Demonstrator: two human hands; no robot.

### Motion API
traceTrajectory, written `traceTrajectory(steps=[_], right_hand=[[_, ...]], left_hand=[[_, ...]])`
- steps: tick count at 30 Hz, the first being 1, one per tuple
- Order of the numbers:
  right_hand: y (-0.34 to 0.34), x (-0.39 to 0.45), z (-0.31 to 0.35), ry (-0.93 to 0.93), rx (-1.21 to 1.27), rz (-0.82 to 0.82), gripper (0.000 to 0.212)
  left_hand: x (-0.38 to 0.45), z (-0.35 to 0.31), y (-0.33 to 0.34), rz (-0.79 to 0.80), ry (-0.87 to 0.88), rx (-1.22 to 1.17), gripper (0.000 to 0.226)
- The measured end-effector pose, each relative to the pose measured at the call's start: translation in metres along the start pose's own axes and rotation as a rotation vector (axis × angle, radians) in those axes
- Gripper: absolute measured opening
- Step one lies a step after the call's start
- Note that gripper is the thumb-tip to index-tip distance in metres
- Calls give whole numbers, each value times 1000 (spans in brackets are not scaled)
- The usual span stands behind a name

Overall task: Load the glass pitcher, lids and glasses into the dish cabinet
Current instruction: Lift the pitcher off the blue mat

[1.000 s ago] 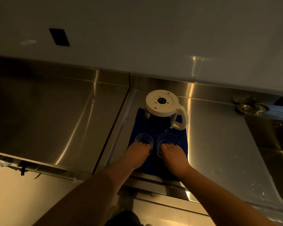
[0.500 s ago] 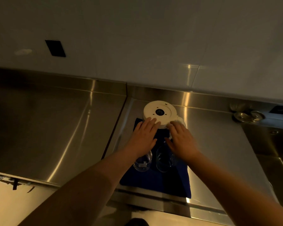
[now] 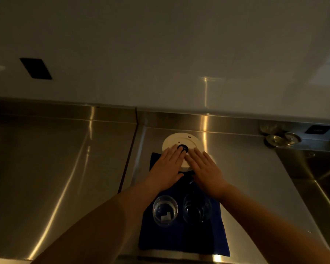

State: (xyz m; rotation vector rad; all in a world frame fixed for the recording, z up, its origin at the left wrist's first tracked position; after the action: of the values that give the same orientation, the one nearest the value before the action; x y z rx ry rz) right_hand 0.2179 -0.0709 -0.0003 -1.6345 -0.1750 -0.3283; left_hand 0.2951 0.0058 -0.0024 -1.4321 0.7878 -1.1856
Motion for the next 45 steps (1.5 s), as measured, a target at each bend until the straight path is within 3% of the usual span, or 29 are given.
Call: traceTrajectory(steps=[7, 21, 33, 39, 45], right_hand=[[3, -3, -6, -69, -13, -78, 88], [-12, 4, -12, -162, 7, -49, 88], [-18, 11, -14, -186, 173, -77, 71], [-29, 16, -8, -159, 220, -179, 80], [-30, 17, -14, 1, 237, -228, 81]], left_hand=[[3, 2, 5, -4, 40, -10, 76], [2, 0, -1, 28, -9, 4, 73], [-1, 6, 4, 2, -93, -47, 59], [-5, 17, -1, -32, -112, -12, 54], [8, 21, -5, -26, -182, -79, 54]])
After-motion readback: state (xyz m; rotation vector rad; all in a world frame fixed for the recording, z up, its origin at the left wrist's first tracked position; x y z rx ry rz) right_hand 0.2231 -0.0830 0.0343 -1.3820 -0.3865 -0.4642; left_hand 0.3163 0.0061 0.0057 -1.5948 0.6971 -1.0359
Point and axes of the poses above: each hand's wrist, its own x-axis towards the middle knuckle, its own y-axis out of the palm, z = x × y, the point moved 7 cm from there along x, towards the middle knuckle, and after that the axes turned 12 degrees about -z, right-handed, at the moved point
